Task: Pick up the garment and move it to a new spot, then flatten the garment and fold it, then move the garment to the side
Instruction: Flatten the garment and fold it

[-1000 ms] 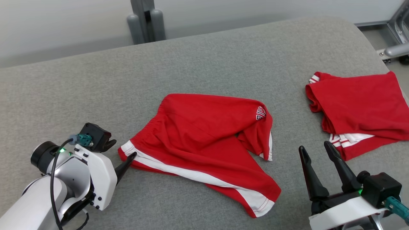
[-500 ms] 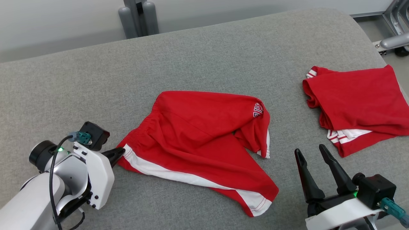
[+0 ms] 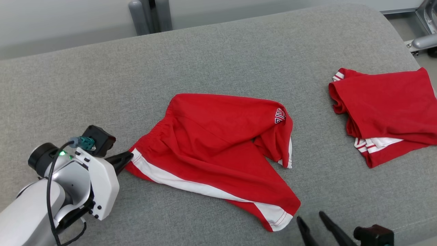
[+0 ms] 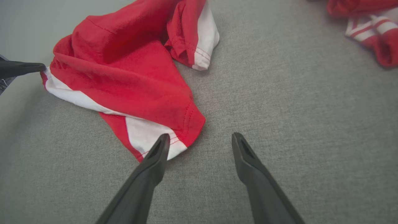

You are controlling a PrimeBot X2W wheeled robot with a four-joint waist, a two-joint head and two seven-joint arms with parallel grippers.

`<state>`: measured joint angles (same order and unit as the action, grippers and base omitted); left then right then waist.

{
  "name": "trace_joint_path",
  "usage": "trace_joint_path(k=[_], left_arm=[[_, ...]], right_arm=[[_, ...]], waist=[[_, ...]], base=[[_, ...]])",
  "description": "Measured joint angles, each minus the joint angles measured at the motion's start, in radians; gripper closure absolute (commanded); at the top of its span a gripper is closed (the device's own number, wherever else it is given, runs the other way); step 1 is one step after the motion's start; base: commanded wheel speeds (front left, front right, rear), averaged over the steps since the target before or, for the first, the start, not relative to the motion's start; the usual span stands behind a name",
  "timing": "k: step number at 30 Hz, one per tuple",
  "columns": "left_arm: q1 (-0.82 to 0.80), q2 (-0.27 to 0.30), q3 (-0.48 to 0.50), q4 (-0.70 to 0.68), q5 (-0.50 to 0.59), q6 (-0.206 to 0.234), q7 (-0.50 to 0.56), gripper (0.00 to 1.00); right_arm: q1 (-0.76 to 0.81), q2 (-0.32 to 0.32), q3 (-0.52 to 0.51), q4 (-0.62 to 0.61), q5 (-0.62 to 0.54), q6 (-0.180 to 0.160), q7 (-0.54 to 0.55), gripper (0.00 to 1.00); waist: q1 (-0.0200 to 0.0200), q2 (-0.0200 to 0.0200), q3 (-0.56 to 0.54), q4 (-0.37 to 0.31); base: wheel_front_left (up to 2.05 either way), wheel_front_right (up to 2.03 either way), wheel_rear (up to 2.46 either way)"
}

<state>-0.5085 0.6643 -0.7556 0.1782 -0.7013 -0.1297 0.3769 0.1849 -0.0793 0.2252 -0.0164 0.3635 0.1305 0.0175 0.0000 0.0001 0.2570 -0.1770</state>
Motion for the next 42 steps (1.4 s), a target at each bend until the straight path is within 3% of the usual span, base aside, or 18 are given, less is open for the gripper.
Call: trace_joint_path(k=[12, 13, 14, 15, 19, 25, 33, 42], left_arm=[[-0.025, 0.011, -0.011, -0.011, -0.002, 0.0, -0.002, 1.0], [-0.029, 0.011, -0.012, -0.012, -0.002, 0.0, -0.002, 1.0], [-0.031, 0.011, -0.012, -0.012, -0.002, 0.0, -0.002, 1.0], [-0.031, 0.011, -0.012, -0.012, -0.002, 0.0, -0.002, 1.0], [-0.032, 0.007, -0.011, -0.016, -0.002, 0.0, -0.023, 1.0], [-0.054, 0.005, 0.034, -0.055, -0.002, 0.026, -0.096, 1.0], [-0.09, -0.019, 0.159, -0.202, -0.014, 0.121, -0.24, 1.0], [-0.122, -0.041, 0.299, -0.417, -0.035, 0.218, -0.369, 1.0]], right_arm=[[-0.023, 0.007, 0.132, 0.069, 0.161, 0.0, 0.016, 0.0], [-0.035, 0.009, 0.139, 0.079, 0.168, 0.0, 0.013, 0.52], [-0.048, 0.009, 0.144, 0.09, 0.175, 0.0, 0.008, 0.66], [-0.058, 0.009, 0.148, 0.098, 0.187, 0.0, 0.003, 1.0], [-0.083, 0.006, 0.163, 0.108, 0.199, 0.0, -0.027, 1.0], [-0.128, -0.026, 0.133, 0.012, 0.198, 0.0, -0.09, 1.0], [-0.261, -0.07, 0.065, -0.171, 0.179, 0.0, -0.122, 1.0], [-0.5, -0.098, 0.007, -0.268, 0.128, 0.0, -0.166, 1.0]], waist=[[0.0, 0.0, 0.019, 0.007], [0.0, 0.0, 0.02, 0.007], [0.0, 0.0, 0.021, 0.008], [0.0, -0.0001, 0.022, 0.008], [0.0, 0.0, 0.025, 0.014], [0.0, 0.0, 0.023, 0.017], [0.0, 0.0, 0.009, 0.034], [0.0, 0.0, -0.017, 0.057]], base=[[0.0, 0.0, 0.0], [0.0, 0.0, 0.0], [0.0, 0.0, 0.0], [0.0, 0.0, 0.0], [0.0, 0.0, 0.0], [0.0, 0.0, 0.0], [0.0, 0.0, 0.0], [0.0, 0.0, 0.0]])
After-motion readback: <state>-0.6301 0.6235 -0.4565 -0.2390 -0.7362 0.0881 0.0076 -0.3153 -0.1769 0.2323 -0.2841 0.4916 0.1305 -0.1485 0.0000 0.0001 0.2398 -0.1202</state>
